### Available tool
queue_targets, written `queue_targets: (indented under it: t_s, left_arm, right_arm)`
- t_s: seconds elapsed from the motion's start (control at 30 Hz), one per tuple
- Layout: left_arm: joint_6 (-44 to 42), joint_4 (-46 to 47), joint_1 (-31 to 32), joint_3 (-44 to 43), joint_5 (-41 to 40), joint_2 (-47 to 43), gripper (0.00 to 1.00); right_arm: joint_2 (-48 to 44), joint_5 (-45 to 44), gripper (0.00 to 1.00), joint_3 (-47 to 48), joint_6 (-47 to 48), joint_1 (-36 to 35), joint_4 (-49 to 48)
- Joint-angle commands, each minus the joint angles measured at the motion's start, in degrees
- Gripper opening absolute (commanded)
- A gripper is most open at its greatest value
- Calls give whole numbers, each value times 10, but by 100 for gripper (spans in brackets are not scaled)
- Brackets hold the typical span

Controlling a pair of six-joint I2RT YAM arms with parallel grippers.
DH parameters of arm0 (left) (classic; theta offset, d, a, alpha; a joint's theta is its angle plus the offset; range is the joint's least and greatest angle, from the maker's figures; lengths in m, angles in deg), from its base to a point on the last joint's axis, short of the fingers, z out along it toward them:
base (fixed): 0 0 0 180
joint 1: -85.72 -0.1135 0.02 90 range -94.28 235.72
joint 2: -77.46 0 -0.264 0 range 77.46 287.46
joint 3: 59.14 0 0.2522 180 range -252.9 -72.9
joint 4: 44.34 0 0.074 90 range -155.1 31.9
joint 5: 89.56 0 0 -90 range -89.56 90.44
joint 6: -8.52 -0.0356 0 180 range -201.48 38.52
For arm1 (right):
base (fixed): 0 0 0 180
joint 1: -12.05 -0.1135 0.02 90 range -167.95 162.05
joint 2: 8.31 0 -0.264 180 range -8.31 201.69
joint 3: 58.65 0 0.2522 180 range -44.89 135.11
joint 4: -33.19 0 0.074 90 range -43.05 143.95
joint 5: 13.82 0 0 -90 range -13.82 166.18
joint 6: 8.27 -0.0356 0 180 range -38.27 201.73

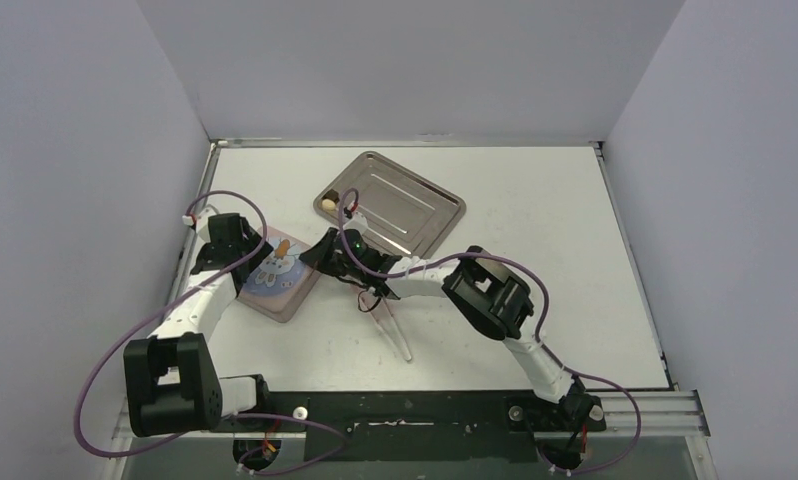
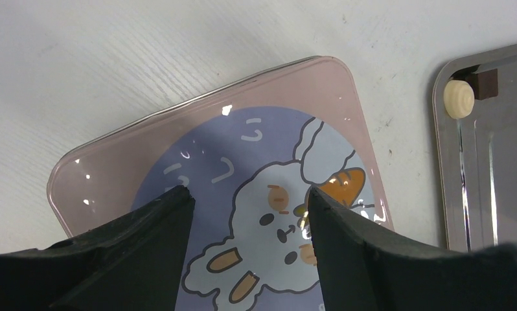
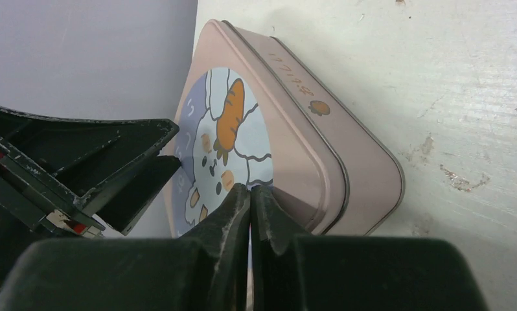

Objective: Pack the chocolate
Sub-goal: Adjust the packing box at the center of the board.

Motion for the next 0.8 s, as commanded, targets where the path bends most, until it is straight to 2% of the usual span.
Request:
queue_targets:
  t_s: [0.0, 0.13, 0.23, 0.33, 0.5, 0.6, 0.77]
  left_arm:
    - [10, -22, 3, 2, -6, -15, 63]
    - [8, -50, 0, -34, -31, -20, 63]
    - [3, -70, 0, -68, -70, -28, 63]
    - [5, -93, -7, -109, -107, -27, 64]
    - [20, -128, -19, -167, -118, -10, 64]
    - [22, -128, -20, -165, -113, -5, 64]
    - [31, -99, -24, -105, -99, 15, 64]
  right_arm:
    - [10, 10, 0, -10, 12, 5, 37]
    - [-27, 16, 0, -23, 48, 4, 5]
    - [-39, 57, 0, -21, 64, -1, -42]
    - [-21, 120, 0, 29, 80, -17, -55]
    - [6, 146, 0, 75, 75, -51, -57]
    - [23, 154, 0, 76, 67, -58, -55]
    - [49, 161, 0, 41, 45, -61, -37]
